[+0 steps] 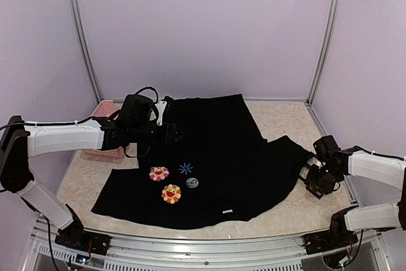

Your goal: Pin the brooch onto the clothing

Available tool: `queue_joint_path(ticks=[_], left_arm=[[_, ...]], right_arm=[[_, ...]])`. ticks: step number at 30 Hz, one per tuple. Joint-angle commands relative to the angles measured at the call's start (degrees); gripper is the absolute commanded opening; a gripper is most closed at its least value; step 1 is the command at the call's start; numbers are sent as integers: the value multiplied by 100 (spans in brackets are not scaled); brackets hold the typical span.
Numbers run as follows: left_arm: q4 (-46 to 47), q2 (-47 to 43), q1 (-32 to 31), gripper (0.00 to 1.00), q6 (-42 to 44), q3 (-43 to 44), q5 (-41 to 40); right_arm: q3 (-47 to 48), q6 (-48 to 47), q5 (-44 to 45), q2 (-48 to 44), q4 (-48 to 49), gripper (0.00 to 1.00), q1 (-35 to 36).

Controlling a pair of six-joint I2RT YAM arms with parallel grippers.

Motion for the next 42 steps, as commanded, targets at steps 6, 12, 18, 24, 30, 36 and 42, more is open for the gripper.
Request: queue_joint_path(ticks=[6, 12, 18, 24, 30, 36, 42], left_arm=[[35, -56, 39, 59, 94, 104, 59], [40, -36, 35, 59, 94, 114, 72], [40, -46, 39, 59, 95, 113, 44], [90, -132, 46, 59, 104, 82, -6], [153, -244, 48, 59, 108, 60, -1], [-54, -353, 57, 59, 47, 323, 355], [-256, -847, 66, 60, -101, 629, 1140]], right_arm=[[13, -54, 39, -211, -108, 40, 47], [75, -93, 11, -310, -155, 38, 42], [326, -226, -55, -374, -237, 38, 47], [837, -534, -378, -488, -94, 37, 320], [1541, -754, -313, -531, 296, 36, 1328], [2288, -1841, 80, -64, 2090, 35, 2881], [3027, -4202, 474, 1121, 3892, 38, 4421]])
